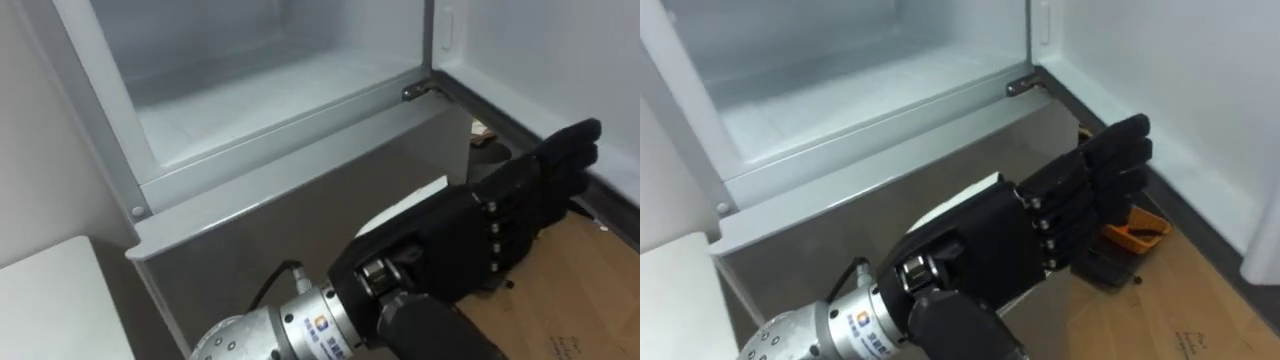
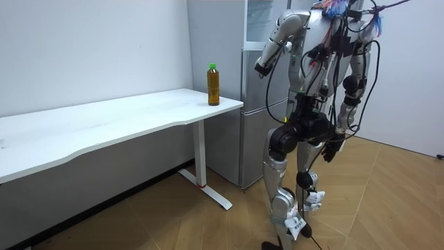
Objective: Put the bottle in the upper fridge
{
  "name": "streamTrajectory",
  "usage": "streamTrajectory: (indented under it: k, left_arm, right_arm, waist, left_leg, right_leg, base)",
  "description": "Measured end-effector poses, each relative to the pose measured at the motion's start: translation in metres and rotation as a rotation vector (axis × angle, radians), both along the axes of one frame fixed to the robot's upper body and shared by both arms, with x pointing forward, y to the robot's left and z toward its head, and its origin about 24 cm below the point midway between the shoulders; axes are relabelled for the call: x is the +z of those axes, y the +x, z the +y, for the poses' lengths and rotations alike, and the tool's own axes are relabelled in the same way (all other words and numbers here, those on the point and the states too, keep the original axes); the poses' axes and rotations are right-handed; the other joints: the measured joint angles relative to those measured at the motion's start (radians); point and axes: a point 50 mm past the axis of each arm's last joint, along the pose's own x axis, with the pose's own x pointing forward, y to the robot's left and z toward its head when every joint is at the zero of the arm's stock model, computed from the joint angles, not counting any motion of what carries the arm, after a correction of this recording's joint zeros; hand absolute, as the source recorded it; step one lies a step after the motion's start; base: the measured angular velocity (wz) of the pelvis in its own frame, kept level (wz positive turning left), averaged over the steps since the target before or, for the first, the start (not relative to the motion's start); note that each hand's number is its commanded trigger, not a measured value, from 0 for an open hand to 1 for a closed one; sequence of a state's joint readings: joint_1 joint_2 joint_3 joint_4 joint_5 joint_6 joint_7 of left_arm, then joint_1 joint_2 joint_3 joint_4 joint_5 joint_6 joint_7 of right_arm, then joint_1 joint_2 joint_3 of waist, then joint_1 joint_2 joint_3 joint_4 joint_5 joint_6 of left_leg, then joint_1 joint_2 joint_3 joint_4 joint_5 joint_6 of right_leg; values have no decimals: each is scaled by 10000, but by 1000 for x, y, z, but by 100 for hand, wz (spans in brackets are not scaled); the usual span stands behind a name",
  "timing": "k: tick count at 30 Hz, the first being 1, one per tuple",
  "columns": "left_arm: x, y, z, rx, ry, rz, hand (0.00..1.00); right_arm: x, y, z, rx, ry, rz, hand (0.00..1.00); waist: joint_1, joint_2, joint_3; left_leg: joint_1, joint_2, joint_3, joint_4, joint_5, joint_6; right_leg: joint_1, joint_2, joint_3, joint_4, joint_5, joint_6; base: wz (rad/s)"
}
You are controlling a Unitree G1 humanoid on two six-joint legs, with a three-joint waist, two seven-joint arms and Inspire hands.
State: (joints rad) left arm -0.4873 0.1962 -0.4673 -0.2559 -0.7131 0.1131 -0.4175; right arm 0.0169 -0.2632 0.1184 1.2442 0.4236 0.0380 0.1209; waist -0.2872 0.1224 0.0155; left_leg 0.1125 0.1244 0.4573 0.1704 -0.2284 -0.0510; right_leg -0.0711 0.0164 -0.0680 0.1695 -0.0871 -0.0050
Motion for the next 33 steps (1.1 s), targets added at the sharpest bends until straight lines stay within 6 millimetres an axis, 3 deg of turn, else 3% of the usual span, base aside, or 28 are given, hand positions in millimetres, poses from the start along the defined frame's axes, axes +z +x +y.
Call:
streamTrajectory:
  k: [4,9,12,16,22,23,25,29,33]
  left_arm:
    - [9,-5,3,199,-204,-367,0]
    - [40,-17,20,630,-1132,-1645,0]
    - [52,-20,29,1013,-1679,-2134,0]
    - [61,-22,48,1858,-2301,-2556,0]
    - [51,-25,80,3655,-3214,-2170,0]
    - [49,-26,86,4011,-3345,-2083,0]
    - [45,-27,94,4507,-3542,-1958,0]
    - [37,-27,106,5419,-3640,-1684,0]
    - [36,-27,117,6554,-3434,-2027,0]
  right_arm:
    - [-1,0,2,9,47,-138,0]
    - [-1,-7,1,-74,-158,-140,0]
    - [-2,-10,2,-48,-253,-82,0]
    - [-4,-16,6,-213,-262,-136,0]
    - [-7,-21,14,-419,-44,-59,0]
    - [-7,-20,16,-388,-27,-121,0]
    - [-7,-20,17,-263,-68,-169,0]
    - [-7,-25,14,-331,-224,-179,0]
    - [-7,-26,13,-244,-406,-221,0]
  waist:
    - [148,14,-10]
    - [625,-6,-16]
    - [915,-113,-18]
    - [1321,-339,-91]
    - [1598,-730,-115]
    - [1601,-741,-146]
    - [1603,-766,-135]
    - [2023,-722,-148]
    - [2192,-670,-157]
  left_leg:
    - [-60,24,-96,3,43,-63]
    - [7,44,-347,10,63,-92]
    - [30,53,-566,3,67,-98]
    - [40,46,-928,-6,67,-98]
    - [190,18,-1351,0,66,-100]
    - [190,12,-1420,5,66,-101]
    - [192,-4,-1597,7,66,-101]
    - [134,-50,-1889,19,66,-100]
    - [16,-103,-2272,33,73,-98]
  right_leg:
    - [-38,0,-115,7,12,-41]
    - [27,17,-184,71,-38,-109]
    - [143,23,-228,64,-54,-125]
    - [234,14,-356,45,-62,-125]
    - [554,-13,-495,13,-134,-93]
    - [603,-38,-592,12,-149,-83]
    - [687,-81,-724,-7,-156,-76]
    - [750,-169,-1003,11,-181,-47]
    - [792,-251,-1323,34,-239,-28]
  base:
    - [3]
    - [-1]
    - [10]
    - [12]
    - [14]
    - [26]
    - [27]
    - [19]
    - [28]
